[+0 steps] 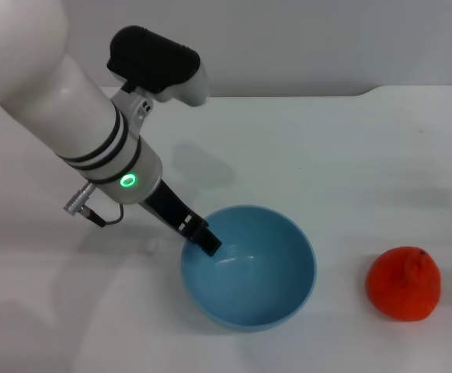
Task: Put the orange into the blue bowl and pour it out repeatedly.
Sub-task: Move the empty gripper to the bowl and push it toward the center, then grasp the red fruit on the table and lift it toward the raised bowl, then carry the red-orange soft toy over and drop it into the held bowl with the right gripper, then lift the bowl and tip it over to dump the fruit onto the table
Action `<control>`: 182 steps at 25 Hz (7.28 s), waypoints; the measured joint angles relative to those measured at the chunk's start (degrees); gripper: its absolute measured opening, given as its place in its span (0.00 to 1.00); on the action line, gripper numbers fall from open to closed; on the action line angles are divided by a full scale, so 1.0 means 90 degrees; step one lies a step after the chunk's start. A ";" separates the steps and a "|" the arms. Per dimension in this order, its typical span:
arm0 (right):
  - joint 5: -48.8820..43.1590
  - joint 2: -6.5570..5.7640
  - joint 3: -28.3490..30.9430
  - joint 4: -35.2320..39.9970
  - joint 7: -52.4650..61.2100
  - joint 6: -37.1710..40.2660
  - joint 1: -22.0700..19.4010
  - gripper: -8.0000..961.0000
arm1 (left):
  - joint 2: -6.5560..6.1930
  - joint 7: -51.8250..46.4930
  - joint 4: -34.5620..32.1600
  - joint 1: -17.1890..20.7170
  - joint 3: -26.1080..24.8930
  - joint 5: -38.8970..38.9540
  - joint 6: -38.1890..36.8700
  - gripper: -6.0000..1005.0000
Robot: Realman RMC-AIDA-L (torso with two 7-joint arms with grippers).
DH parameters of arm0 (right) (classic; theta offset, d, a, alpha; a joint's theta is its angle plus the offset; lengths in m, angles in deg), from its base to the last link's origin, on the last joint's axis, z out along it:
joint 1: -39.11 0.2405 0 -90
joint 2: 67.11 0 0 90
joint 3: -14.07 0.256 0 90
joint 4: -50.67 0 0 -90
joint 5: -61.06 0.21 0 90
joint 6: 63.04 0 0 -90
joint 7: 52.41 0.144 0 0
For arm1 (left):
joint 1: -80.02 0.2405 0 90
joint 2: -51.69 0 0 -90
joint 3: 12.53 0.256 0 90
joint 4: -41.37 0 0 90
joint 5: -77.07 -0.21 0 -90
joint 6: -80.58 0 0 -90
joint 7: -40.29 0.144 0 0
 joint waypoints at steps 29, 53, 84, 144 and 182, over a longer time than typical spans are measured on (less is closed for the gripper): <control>0.0003 -0.0041 -0.0429 0.0122 0.0855 -0.0036 0.0013 0.60 | -0.0024 0.0001 0.0299 0.0001 0.0297 0.0394 0.0090 0.14; -1.0790 -0.1049 -0.0362 0.6531 1.3345 0.3145 0.1934 0.60 | -0.0047 0.0001 0.0184 0.0088 -0.0655 0.0377 0.0552 0.01; -1.2635 -0.0078 -0.1643 0.6111 1.4107 0.2792 0.2250 0.60 | -0.0055 0.0064 -0.0295 0.0744 -0.0832 0.0335 0.0932 0.00; -1.0258 -0.0049 -0.3305 0.8432 1.3618 0.2661 0.2480 0.15 | 0.0010 0.0013 0.0638 -0.0339 0.0094 0.0537 0.1329 0.00; -1.1208 -0.0112 0.0231 0.9329 1.4279 0.3162 0.0562 0.51 | -0.0019 0.2339 -0.2122 0.3730 0.3070 -0.2289 0.7987 0.00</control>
